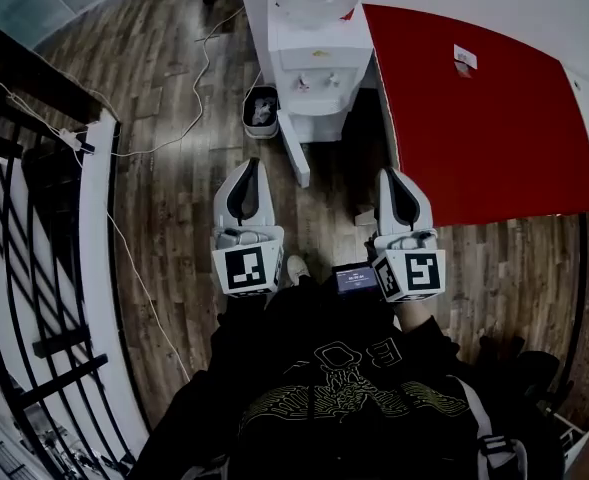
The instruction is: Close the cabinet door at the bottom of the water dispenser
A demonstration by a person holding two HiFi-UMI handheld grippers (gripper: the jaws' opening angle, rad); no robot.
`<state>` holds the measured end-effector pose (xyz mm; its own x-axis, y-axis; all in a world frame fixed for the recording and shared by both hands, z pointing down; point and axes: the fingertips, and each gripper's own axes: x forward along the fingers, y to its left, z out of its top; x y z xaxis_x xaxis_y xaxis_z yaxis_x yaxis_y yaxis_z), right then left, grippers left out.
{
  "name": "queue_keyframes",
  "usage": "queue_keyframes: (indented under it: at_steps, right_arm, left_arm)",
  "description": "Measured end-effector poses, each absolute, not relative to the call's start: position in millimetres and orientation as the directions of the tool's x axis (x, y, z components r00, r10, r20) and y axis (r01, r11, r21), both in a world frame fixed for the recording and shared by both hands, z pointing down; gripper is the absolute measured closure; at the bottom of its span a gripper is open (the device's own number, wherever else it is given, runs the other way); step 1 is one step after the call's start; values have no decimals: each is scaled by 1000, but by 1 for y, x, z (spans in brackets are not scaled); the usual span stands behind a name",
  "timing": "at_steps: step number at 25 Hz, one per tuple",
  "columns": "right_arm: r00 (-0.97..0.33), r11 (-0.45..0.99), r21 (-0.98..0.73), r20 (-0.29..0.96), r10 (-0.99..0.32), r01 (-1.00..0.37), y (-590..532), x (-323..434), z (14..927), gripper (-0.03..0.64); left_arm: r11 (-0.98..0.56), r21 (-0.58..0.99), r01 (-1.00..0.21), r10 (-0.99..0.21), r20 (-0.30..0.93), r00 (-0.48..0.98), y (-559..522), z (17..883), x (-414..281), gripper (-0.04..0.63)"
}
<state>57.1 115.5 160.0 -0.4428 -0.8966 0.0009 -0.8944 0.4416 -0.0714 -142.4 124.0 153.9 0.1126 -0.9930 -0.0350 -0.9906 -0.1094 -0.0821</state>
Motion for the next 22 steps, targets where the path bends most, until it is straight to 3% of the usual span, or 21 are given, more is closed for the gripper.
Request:
queue_keyframes:
  at_steps: [22]
  right_arm:
    - [-521, 510, -121, 80, -850, -852, -67, 51, 213, 618]
  left_arm:
    - [-89, -72, -993, -990, 116, 80, -47, 235, -142, 588]
